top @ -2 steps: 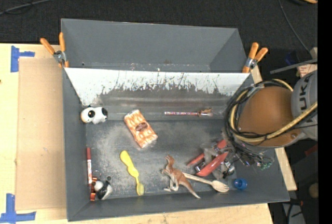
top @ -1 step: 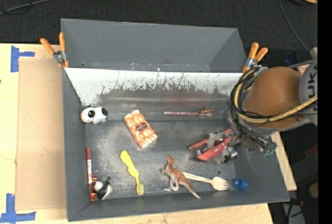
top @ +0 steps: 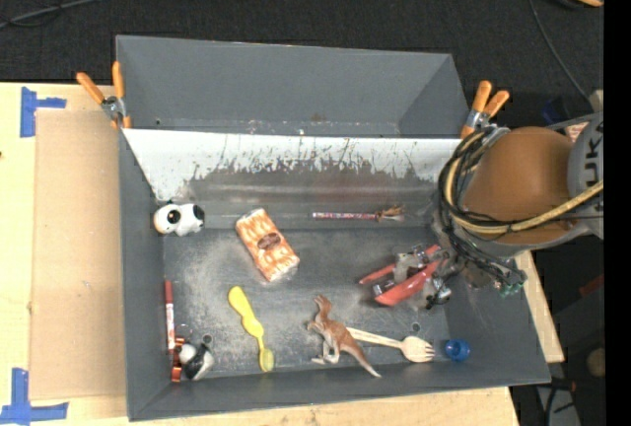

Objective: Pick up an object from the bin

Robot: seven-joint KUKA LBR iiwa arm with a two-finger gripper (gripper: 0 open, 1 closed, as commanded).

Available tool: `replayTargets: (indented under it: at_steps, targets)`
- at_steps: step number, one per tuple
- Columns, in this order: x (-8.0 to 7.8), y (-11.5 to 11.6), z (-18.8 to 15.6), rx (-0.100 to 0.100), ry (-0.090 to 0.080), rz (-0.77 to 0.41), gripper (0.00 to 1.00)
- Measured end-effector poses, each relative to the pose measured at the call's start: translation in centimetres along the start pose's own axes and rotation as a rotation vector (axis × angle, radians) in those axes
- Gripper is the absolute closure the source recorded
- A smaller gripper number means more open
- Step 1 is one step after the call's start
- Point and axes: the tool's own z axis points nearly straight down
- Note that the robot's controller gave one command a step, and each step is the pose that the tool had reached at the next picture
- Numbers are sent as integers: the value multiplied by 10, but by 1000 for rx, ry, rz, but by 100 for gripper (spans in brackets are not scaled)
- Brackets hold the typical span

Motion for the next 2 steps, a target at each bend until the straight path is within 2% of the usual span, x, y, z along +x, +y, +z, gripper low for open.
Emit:
replayTargets:
  at_steps: [1,2]
  targets:
    - [-9,4,35,4,-5,45,100]
    - [-7,6,32,11,-23,46,100]
